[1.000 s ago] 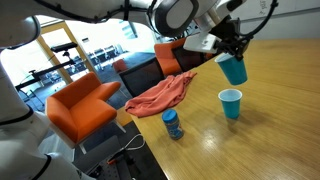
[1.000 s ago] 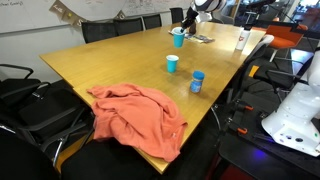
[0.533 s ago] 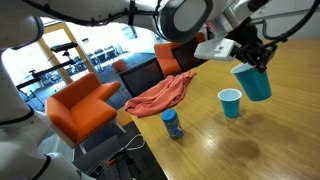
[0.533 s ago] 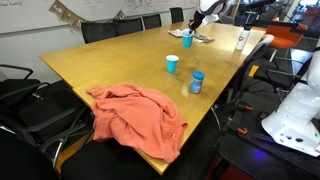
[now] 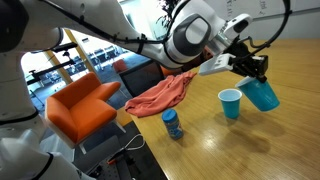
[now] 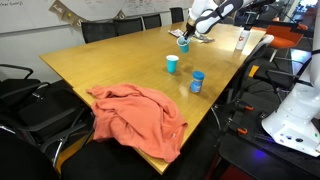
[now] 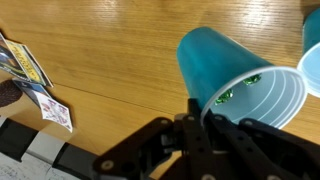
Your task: Pour the sweets out of the left cup onto the table then put two sweets back in the cup
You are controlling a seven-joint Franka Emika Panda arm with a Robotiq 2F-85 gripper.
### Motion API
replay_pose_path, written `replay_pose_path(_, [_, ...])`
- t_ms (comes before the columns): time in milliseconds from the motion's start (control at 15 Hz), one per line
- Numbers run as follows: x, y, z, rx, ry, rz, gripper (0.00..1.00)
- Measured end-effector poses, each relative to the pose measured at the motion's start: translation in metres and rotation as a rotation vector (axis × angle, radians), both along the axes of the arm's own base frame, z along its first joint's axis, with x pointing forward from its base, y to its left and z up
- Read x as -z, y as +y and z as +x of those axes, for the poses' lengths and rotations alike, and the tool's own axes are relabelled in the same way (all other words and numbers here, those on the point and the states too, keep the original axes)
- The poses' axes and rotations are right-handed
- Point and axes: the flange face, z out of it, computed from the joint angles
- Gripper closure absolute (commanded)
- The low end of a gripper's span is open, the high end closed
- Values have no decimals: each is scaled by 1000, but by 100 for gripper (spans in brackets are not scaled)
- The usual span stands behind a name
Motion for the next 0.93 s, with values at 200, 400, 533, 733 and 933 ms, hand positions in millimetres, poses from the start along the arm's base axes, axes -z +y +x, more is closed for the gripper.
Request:
replay_pose_path(200, [11,17,4,-13,13,-105,99])
replay_pose_path(400, [14,37,6,-35,10,-199,99])
replay_pose_path(533, [16,51,7,-57,3,-251,99])
replay_pose_path(733, [22,73,8,-97,-3,-320,99])
replay_pose_path(933, [32,89,8,-126,2,-394,99])
